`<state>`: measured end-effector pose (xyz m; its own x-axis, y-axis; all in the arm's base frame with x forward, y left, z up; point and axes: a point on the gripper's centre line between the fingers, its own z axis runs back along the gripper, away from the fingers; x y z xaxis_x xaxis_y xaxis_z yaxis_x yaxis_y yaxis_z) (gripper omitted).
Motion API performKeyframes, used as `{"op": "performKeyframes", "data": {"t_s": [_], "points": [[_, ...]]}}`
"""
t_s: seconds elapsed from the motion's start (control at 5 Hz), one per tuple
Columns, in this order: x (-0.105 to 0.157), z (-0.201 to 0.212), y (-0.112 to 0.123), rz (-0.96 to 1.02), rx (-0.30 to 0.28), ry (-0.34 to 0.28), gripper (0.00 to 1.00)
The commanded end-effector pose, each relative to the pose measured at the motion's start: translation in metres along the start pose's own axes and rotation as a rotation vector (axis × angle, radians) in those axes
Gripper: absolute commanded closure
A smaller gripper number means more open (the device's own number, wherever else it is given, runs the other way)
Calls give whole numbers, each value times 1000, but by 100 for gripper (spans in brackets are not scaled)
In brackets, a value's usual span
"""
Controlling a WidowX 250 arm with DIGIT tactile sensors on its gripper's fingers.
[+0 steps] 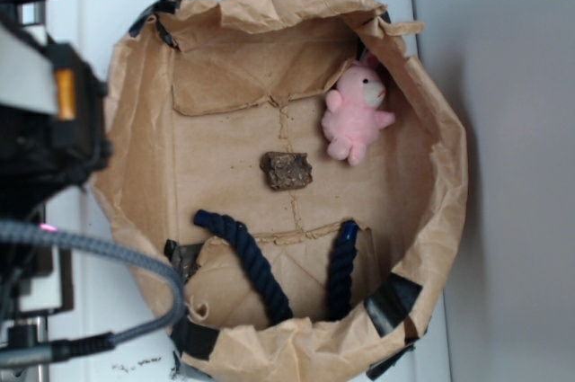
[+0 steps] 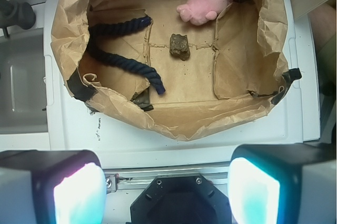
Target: Grab the blue rope.
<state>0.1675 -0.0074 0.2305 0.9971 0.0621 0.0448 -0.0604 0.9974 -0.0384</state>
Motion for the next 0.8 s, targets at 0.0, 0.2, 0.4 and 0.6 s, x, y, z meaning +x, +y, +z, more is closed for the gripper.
{"op": "performKeyframes", "data": {"t_s": [0.0,0.2,0.4,0.6], "points": [[42,-11,8,54,-14,3,0],[56,-31,1,-2,6,-9,0],[60,-63,-11,-101,17,-15,0],[66,-92,-10,-97,-1,44,0]]}}
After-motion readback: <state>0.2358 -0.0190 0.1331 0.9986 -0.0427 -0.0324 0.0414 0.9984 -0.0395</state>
